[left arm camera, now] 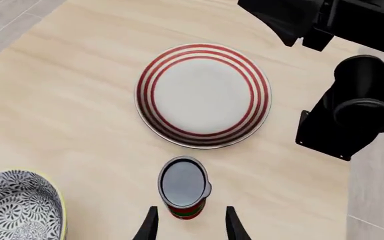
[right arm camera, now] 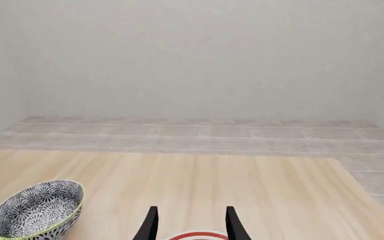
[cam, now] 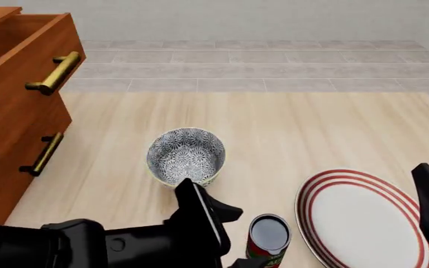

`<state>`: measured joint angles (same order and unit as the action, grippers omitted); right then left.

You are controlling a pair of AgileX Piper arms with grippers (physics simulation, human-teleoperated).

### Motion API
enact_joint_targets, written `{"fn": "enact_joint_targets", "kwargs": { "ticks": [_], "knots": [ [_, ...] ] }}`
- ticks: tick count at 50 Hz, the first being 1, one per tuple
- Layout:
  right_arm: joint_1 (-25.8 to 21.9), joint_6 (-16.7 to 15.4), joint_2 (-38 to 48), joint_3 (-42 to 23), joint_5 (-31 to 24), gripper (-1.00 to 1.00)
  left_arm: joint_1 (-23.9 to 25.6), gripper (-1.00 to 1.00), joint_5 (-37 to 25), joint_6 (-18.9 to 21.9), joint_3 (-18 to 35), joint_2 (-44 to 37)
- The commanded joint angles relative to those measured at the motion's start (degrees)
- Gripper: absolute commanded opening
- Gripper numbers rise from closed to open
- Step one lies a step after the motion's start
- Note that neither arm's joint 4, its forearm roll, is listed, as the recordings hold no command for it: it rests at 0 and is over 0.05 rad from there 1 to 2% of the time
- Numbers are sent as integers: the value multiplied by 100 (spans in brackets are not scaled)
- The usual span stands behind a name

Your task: Put the ketchup in the top drawer of the cabinet.

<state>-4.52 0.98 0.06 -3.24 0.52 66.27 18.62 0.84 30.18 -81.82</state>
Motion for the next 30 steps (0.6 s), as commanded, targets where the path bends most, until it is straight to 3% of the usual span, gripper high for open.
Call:
{"fn": "enact_joint_targets", "kwargs": {
  "ticks": [1,30],
  "knots": [
    [-24,6,0,38,46,100,-57,100,50,34,113,-338],
    [-47,67,0,43,42,100,-108,100,202,-104,389,-1082]
  ]
}}
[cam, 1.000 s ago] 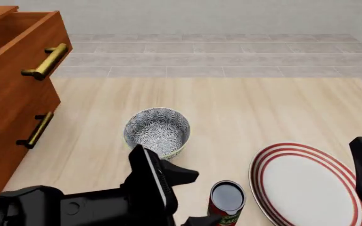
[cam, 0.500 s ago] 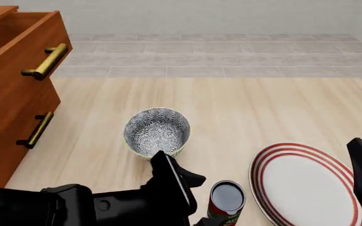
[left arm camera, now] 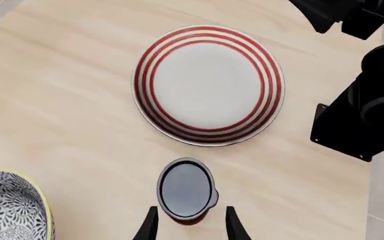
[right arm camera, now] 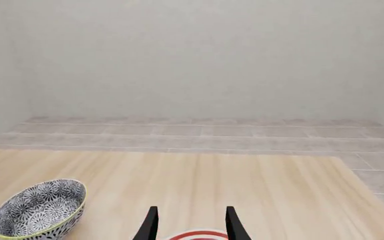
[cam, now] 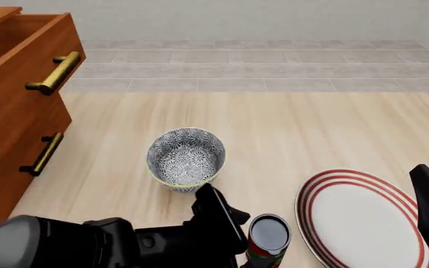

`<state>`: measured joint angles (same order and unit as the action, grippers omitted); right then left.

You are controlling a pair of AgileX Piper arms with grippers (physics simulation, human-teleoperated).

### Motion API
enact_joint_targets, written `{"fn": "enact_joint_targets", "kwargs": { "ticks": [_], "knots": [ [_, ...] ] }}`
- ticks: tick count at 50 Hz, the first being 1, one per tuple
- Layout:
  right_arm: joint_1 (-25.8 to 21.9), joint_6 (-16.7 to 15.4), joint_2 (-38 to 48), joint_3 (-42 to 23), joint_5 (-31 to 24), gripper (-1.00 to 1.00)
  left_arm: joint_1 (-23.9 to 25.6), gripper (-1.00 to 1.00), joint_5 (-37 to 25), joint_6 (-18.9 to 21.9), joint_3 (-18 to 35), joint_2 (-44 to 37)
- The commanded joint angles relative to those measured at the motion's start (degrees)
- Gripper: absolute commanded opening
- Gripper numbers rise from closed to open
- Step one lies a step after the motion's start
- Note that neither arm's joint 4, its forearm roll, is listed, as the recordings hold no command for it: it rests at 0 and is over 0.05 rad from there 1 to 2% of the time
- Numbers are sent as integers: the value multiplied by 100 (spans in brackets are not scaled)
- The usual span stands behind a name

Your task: Put the ketchup in the top drawer of the cabinet.

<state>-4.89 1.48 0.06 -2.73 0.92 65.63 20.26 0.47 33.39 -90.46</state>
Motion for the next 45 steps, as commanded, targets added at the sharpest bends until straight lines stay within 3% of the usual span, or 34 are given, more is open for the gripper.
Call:
{"fn": "enact_joint_targets", "kwargs": {
  "ticks": [1,9,45],
  "knots": [
    [-12,20,-1,-12,-5,100,-43,100,45,-76,64,-217],
    [-21,20,-1,-37,-23,100,162,100,6,-223,142,-306],
    [-56,7,-1,-49,-67,100,-14,100,4,-421,348,-768]
  ]
}}
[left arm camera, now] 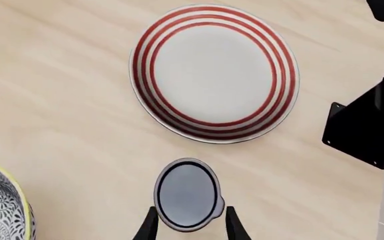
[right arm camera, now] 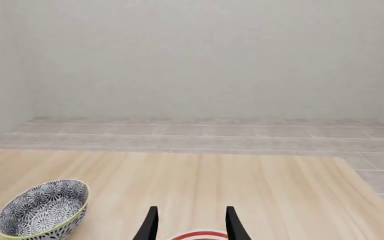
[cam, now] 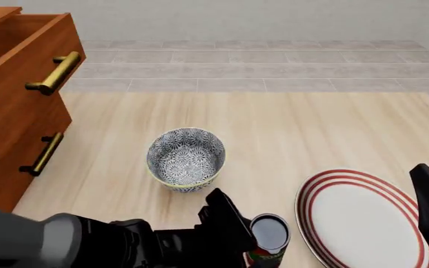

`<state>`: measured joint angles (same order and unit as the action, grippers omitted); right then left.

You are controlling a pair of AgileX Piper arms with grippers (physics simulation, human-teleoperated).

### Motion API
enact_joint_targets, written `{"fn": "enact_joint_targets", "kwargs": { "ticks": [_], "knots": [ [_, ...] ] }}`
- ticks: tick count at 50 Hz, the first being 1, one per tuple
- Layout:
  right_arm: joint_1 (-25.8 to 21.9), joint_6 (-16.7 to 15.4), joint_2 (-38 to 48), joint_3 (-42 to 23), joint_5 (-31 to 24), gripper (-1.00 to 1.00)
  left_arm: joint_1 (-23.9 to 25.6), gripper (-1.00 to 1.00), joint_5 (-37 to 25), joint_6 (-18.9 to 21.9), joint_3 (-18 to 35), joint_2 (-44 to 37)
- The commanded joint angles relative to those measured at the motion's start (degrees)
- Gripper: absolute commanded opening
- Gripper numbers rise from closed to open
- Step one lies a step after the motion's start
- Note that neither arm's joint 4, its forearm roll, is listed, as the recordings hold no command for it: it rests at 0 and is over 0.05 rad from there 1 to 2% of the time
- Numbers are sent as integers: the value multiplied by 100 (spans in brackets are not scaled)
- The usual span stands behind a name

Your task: Put the ketchup in the top drawer of the cabinet.

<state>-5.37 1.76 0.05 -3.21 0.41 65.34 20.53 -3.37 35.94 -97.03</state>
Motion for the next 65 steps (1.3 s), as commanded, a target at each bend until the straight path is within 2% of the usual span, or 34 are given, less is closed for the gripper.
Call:
{"fn": "enact_joint_targets", "kwargs": {
  "ticks": [1,34,52,53,65],
  "knots": [
    [-12,-12,0,6,-14,100,35,100,-20,-56,111,-149],
    [-55,-8,1,34,5,100,-10,100,40,-32,228,-332],
    [-64,5,1,24,-7,100,-202,100,142,-73,175,-373],
    [-65,-1,2,33,0,100,-187,-100,144,-72,178,-378],
    [-75,-13,2,42,5,100,-100,-100,189,-38,182,-388]
  ]
}}
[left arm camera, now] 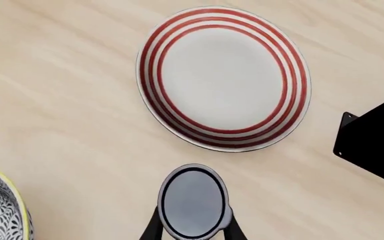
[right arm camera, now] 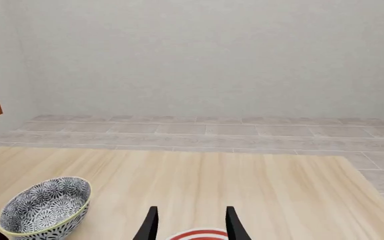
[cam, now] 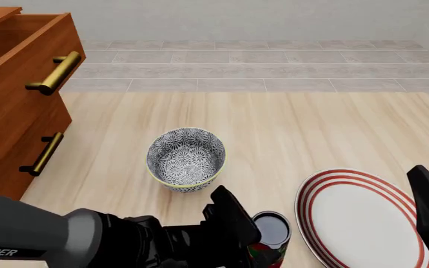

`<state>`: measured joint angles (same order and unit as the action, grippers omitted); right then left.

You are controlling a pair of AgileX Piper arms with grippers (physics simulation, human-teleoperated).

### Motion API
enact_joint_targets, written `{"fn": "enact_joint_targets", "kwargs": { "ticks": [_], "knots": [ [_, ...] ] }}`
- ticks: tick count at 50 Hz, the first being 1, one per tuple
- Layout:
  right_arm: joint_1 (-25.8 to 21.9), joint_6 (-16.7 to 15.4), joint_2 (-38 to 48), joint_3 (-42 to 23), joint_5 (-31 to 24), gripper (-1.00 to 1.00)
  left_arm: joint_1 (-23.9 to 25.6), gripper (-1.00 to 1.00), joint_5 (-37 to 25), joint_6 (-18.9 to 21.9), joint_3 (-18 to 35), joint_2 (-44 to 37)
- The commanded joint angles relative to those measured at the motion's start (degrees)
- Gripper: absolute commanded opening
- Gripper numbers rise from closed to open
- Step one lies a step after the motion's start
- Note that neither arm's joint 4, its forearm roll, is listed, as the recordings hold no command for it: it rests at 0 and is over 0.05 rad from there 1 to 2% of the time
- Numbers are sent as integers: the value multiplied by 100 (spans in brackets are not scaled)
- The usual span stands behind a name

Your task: Put the ketchup in the top drawer of the cabinet.

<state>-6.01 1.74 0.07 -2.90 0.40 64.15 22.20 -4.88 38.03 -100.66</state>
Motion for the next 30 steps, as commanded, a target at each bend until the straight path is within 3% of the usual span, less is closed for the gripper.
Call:
{"fn": "enact_joint_targets", "kwargs": {
  "ticks": [1,10,12,14,30],
  "knots": [
    [-12,-7,0,8,3,100,18,-100,21,115,-28,-18],
    [-3,-8,0,-17,-23,100,-13,-100,69,267,-85,131],
    [0,-5,0,-16,-24,100,-105,-100,89,686,-144,250],
    [-1,-10,0,-12,-21,100,-50,-100,33,466,-131,330],
    [-23,-32,2,57,40,100,-79,-100,-678,520,-153,1854]
  ]
}}
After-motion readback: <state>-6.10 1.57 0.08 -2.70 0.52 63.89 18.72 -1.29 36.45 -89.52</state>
